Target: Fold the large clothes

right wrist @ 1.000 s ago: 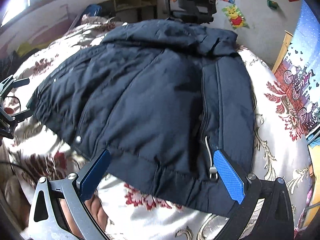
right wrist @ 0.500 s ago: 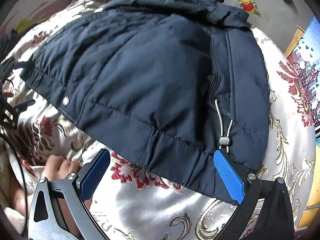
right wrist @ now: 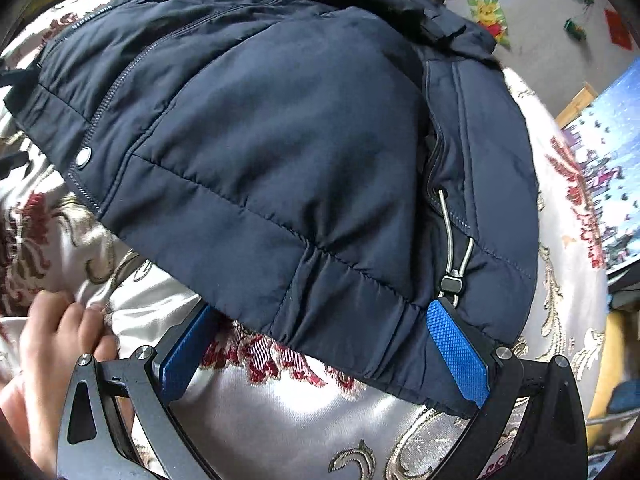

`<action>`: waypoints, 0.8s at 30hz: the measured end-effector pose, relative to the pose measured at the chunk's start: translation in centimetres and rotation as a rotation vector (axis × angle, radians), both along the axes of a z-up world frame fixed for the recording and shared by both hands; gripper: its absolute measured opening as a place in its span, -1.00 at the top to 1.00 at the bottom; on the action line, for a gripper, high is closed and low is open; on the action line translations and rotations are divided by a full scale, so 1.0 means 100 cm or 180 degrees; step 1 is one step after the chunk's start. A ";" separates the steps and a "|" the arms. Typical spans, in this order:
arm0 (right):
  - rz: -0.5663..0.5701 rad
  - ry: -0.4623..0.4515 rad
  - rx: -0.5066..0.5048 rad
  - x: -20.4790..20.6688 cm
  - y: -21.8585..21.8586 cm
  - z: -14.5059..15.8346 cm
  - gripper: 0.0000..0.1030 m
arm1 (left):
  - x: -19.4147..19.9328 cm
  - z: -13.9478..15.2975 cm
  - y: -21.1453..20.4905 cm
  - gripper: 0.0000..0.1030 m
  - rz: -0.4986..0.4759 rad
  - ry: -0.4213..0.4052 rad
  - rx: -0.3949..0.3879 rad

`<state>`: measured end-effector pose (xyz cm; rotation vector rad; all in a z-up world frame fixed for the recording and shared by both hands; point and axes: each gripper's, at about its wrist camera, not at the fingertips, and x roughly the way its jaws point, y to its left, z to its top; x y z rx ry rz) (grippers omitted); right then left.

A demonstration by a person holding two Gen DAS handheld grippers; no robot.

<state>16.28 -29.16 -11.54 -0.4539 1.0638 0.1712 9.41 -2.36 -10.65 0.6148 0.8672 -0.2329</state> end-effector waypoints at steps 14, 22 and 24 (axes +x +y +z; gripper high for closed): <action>-0.0404 -0.0967 -0.0054 -0.011 -0.011 0.028 -0.96 | -0.003 -0.003 -0.004 -1.00 0.0075 -0.0371 0.0175; -0.0374 -0.1245 0.0075 -0.010 -0.015 0.050 -0.96 | -0.009 0.019 0.001 -0.93 0.0097 -0.0944 0.0194; -0.0380 -0.1281 0.0090 -0.012 -0.014 0.054 -0.96 | -0.010 0.024 0.002 -0.89 0.0111 -0.1062 0.0219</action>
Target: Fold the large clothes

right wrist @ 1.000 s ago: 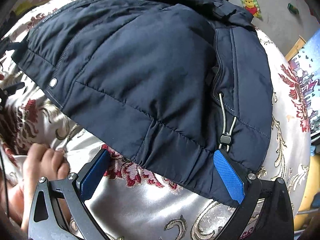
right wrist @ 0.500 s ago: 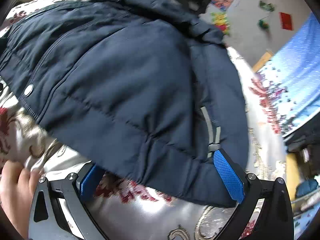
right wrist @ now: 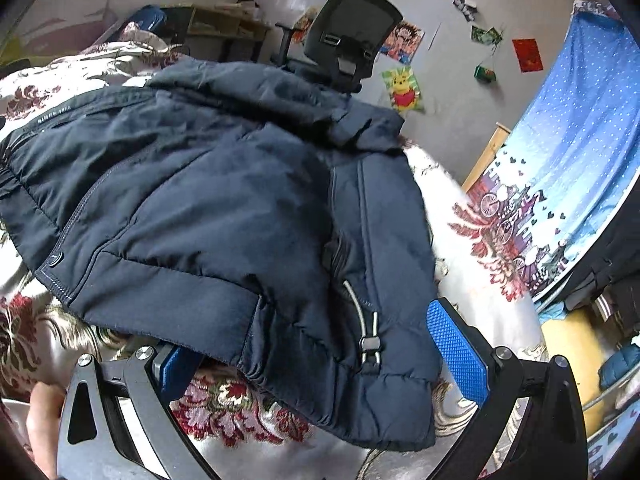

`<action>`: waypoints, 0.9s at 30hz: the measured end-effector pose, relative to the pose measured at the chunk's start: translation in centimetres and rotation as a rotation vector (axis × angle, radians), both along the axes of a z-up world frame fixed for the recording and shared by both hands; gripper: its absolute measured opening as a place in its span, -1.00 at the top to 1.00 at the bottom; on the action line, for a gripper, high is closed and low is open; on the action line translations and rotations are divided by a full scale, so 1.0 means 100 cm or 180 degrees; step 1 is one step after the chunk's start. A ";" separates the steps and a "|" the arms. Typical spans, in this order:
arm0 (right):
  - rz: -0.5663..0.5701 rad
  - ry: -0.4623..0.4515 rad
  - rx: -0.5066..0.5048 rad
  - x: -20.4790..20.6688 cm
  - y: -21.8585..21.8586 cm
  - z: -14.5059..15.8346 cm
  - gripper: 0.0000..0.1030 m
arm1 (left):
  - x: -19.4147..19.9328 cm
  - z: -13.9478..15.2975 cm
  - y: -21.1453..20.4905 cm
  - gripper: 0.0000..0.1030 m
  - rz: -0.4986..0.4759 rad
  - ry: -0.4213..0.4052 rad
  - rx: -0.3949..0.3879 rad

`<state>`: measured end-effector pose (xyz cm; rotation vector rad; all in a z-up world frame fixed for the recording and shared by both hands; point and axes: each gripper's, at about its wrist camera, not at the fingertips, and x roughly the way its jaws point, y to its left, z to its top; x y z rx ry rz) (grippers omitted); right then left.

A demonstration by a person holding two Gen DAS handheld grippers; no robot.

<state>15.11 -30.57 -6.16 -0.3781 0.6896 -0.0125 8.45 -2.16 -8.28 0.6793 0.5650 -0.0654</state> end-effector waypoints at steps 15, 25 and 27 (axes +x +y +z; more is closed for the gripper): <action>0.0098 -0.0324 -0.0171 -0.005 0.020 0.024 -0.65 | 0.023 0.040 -0.009 0.69 0.0096 -0.0082 -0.0373; 0.0251 -0.0447 0.0341 0.003 0.023 0.065 0.79 | 0.053 0.104 -0.003 0.84 0.0415 -0.0242 -0.1004; 0.0293 -0.0602 0.0361 0.001 0.024 0.079 0.83 | 0.053 0.117 0.000 0.85 0.0499 -0.0326 -0.1091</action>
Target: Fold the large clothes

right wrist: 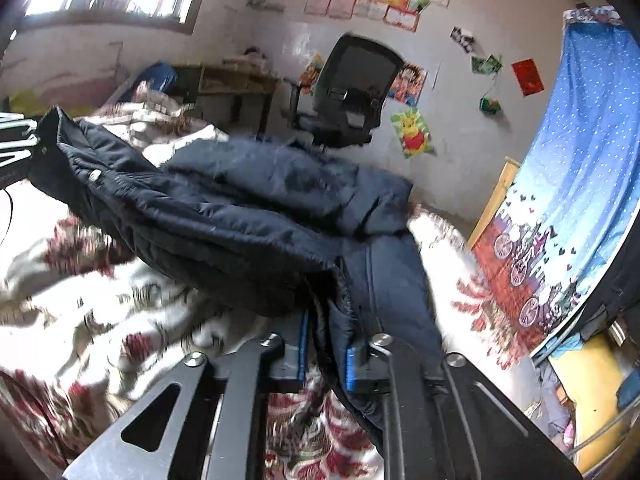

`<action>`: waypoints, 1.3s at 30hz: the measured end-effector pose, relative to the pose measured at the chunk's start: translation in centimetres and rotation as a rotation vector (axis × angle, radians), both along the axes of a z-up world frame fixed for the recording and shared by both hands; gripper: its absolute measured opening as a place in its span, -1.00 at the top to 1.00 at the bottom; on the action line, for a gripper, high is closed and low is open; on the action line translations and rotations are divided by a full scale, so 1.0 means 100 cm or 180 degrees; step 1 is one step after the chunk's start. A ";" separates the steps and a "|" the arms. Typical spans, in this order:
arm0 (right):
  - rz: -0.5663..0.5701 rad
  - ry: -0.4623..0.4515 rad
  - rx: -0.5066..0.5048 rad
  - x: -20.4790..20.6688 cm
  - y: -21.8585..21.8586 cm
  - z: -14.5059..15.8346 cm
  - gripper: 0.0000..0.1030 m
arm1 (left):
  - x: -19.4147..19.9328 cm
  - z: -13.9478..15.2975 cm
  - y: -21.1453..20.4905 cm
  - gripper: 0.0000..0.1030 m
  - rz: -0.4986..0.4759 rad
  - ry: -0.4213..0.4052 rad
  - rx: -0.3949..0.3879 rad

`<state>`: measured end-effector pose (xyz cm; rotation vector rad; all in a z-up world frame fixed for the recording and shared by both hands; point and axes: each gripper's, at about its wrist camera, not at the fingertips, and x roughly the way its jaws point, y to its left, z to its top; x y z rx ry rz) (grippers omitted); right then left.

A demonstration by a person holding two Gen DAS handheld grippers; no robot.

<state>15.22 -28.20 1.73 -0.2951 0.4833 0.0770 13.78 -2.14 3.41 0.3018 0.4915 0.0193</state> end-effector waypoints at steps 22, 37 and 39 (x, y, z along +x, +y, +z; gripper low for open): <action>0.0474 -0.0769 -0.0272 0.044 0.039 0.134 0.91 | 0.041 0.109 0.030 0.89 0.0313 -0.0618 -0.0182; 0.0400 -0.0225 -0.0298 0.264 0.050 0.135 0.91 | 0.234 0.098 0.011 0.89 0.0511 -0.0415 0.0087; 0.0366 -0.0182 -0.0261 0.285 0.048 0.125 0.91 | 0.259 0.089 0.009 0.89 0.0505 -0.0355 0.0089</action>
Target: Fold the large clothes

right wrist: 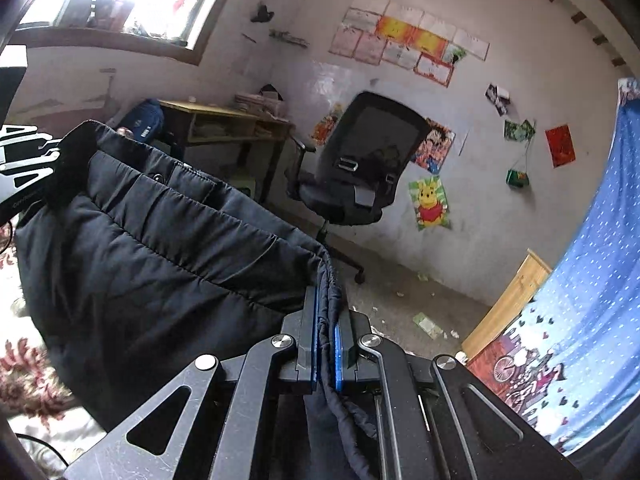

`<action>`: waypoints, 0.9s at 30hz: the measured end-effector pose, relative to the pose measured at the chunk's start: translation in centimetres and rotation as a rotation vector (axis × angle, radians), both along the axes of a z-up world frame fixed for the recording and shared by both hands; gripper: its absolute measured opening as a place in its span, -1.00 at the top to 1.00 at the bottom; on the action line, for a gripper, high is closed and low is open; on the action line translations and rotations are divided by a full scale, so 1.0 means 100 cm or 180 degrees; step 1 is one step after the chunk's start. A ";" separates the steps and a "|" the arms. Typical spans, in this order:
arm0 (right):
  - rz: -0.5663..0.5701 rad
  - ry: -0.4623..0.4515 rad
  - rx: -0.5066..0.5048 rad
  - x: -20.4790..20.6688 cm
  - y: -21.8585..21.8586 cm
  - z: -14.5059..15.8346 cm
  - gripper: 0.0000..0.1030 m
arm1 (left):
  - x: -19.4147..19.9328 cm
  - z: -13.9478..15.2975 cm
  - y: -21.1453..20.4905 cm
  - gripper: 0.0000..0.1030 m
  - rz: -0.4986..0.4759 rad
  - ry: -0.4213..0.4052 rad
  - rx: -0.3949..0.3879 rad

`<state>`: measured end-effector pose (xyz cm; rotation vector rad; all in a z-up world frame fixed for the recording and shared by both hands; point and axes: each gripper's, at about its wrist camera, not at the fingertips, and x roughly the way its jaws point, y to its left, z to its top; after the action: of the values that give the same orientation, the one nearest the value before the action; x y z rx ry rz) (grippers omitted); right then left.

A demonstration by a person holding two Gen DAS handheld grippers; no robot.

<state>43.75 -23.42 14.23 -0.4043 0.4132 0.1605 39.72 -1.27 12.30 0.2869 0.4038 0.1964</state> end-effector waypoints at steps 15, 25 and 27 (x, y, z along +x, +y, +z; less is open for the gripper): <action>-0.0128 0.0283 0.0094 0.115 -0.002 -0.114 0.91 | 0.122 -0.087 -0.007 0.89 0.0046 0.0522 0.0012; -0.0094 0.0277 0.0088 0.130 -0.001 -0.138 0.82 | 0.142 -0.113 0.005 0.82 -0.0043 0.0708 -0.0304; -0.0076 0.0310 0.0203 0.130 -0.005 -0.133 0.74 | 0.137 -0.109 0.015 0.71 -0.0131 0.0666 -0.0542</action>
<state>56.71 -23.95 0.88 -0.3294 0.5073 0.1700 53.43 0.24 1.44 0.1480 0.6177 0.0908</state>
